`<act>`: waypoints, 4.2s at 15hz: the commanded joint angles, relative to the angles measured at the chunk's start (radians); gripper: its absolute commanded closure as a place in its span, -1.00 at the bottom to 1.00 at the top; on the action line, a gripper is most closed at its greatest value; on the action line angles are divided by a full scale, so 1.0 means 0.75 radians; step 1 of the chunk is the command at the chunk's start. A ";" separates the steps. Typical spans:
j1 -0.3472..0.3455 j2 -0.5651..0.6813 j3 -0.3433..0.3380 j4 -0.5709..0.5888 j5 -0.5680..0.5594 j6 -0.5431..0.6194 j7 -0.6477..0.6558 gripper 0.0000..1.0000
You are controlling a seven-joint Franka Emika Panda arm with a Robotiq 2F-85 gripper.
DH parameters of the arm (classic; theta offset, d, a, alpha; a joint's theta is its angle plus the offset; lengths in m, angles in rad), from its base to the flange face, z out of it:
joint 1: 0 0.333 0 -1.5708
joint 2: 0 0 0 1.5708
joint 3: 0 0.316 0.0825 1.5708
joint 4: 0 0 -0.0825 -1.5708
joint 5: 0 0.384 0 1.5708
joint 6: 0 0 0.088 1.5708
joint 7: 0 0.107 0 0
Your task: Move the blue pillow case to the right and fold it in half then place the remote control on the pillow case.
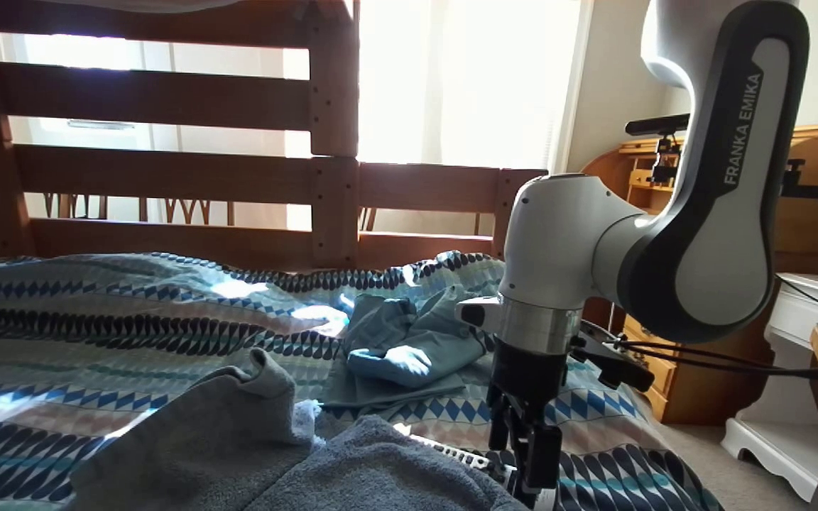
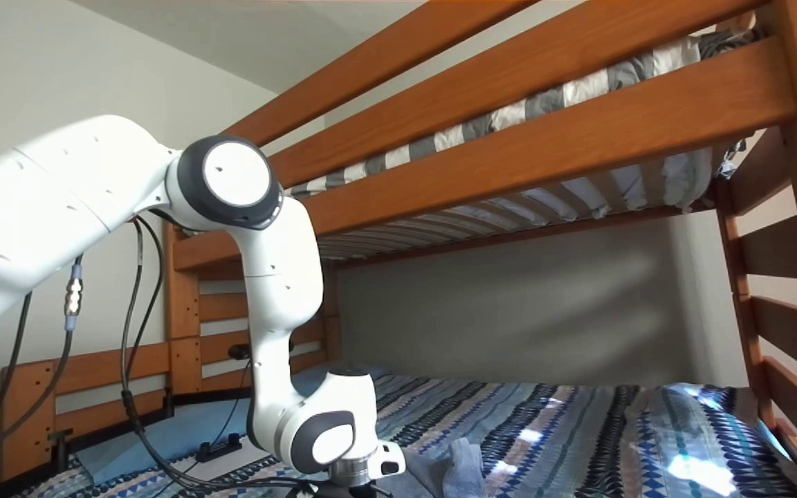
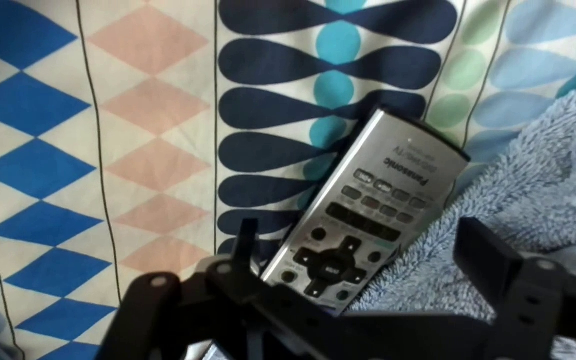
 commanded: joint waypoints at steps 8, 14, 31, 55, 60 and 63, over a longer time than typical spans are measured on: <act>0.064 0.085 -0.035 0.070 -0.055 0.018 0.053 -0.50; 0.084 0.102 -0.051 0.095 -0.057 0.012 0.054 0.11; -0.149 -0.152 0.097 0.013 -0.015 -0.027 0.045 0.16; 0.201 -0.044 -0.143 0.006 -0.176 -0.075 0.199 -1.00; 0.275 0.020 -0.213 0.028 -0.165 0.003 0.190 -1.00; 0.281 0.047 -0.211 0.042 -0.151 0.008 0.182 -1.00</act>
